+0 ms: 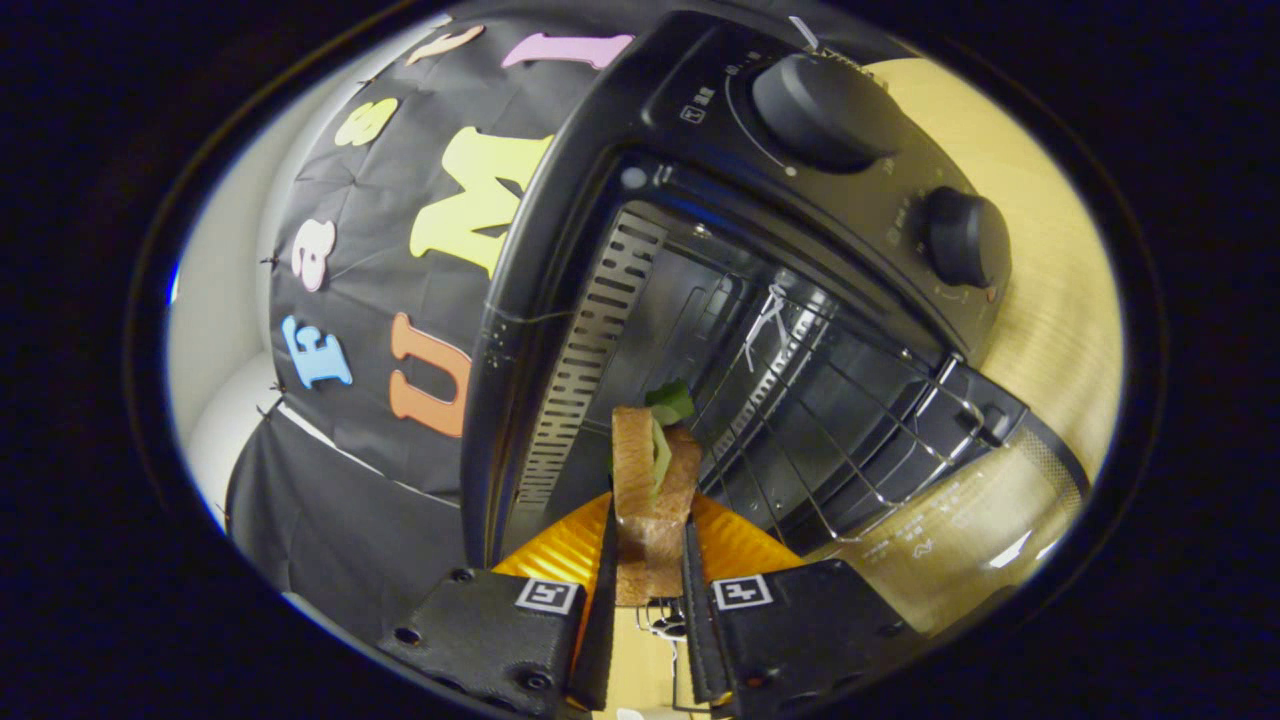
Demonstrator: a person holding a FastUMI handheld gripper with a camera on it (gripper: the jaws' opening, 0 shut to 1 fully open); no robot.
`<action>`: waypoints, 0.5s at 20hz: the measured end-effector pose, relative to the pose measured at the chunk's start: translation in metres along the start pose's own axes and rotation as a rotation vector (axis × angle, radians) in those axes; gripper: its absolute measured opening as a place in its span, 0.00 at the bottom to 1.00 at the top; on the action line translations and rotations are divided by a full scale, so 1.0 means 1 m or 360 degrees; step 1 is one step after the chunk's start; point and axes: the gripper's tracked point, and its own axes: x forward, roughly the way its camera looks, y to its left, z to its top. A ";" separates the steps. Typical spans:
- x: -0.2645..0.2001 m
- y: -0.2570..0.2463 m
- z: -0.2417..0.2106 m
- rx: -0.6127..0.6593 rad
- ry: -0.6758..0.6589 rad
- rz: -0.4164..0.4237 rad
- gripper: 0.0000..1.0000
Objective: Open the toaster oven, put the food inside, and close the toaster oven door.
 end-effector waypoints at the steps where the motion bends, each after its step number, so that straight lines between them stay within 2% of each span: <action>1: 0.003 -0.004 0.001 -0.0036 -0.0001 -0.0024 0.42; 2: 0.002 -0.001 -0.001 -0.0038 0.0024 0.0001 0.46; 5: -0.001 0.006 -0.003 -0.0139 0.0032 -0.0009 0.69; 7: -0.003 0.000 0.001 -0.0367 0.0025 -0.0117 0.80; 10: -0.013 -0.016 0.007 -0.0863 0.0003 -0.0411 0.95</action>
